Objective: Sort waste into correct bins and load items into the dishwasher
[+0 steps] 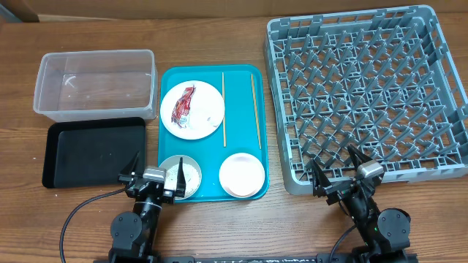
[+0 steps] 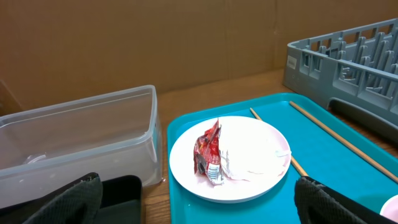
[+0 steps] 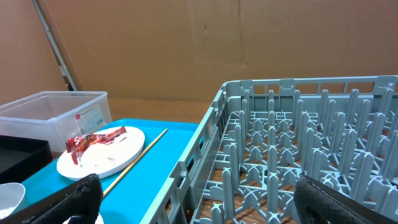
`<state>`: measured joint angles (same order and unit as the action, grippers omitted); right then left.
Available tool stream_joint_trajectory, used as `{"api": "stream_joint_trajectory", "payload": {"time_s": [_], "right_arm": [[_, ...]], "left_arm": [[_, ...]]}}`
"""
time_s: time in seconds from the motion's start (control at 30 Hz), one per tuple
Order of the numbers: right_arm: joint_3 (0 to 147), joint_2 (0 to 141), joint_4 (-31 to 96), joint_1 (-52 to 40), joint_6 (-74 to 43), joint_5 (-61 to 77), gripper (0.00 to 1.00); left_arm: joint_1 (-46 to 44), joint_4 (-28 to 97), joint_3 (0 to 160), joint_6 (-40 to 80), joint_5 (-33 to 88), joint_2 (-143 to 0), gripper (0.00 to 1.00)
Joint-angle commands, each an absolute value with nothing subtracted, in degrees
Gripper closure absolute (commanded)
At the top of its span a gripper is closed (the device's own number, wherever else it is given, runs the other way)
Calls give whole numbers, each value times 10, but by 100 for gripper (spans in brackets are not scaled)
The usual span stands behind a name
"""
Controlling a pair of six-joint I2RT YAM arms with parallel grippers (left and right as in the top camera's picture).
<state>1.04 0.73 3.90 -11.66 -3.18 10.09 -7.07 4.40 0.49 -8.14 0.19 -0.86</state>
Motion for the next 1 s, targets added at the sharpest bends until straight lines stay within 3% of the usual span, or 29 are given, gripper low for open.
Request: {"api": "stream_joint_trajectory", "payload": {"time_s": [0.0,0.97], "right_arm": [[4,2,37,-119,-32,100,0],[4,2,37,-119,-32,100,0]], "left_arm": [[-67,44,3,-92,0,-4,0],[-67,44,3,-92,0,-4,0]]}}
